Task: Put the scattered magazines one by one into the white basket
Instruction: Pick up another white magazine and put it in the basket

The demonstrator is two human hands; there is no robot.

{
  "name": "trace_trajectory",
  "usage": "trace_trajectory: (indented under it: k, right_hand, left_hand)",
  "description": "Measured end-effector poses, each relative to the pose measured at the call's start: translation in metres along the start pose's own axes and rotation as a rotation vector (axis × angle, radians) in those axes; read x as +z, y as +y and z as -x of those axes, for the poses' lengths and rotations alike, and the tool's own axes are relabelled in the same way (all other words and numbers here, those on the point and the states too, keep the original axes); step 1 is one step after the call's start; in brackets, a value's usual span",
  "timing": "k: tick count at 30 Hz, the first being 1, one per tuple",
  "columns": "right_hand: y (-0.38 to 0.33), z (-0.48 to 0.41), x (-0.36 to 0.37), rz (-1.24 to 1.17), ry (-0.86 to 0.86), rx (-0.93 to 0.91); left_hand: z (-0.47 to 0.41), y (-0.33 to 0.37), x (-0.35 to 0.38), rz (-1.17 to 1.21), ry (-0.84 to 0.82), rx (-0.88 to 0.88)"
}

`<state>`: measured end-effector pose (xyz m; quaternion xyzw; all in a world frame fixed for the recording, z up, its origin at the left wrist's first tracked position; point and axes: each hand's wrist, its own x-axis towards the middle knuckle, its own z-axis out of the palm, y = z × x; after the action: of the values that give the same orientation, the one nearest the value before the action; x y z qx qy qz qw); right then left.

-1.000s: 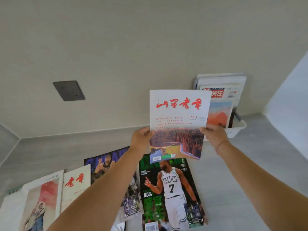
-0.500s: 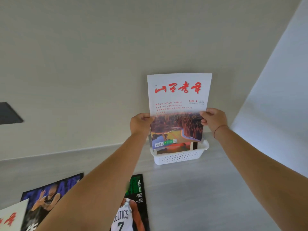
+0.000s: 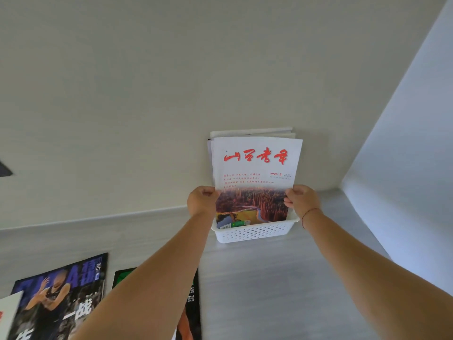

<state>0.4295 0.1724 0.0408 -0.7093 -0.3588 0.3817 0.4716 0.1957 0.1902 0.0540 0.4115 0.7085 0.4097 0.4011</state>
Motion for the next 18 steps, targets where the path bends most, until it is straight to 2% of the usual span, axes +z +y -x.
trace_trajectory:
  k: [3, 8, 12, 18]
  right_hand:
    - [-0.002, 0.001, 0.002, 0.157, -0.005, -0.051]
    - [-0.005, -0.001, 0.007, 0.200, -0.101, -0.143]
    - [0.002, -0.004, 0.010, 0.186, -0.171, -0.114]
    - [-0.003, -0.011, 0.017, 0.121, -0.187, -0.041]
  left_hand:
    - [-0.001, 0.001, 0.004, -0.083, 0.014, 0.022]
    - [-0.003, -0.006, 0.011, -0.137, 0.041, 0.010]
    - [0.000, -0.010, 0.024, -0.182, 0.025, 0.045]
    - [0.000, -0.008, 0.034, -0.104, -0.048, 0.052]
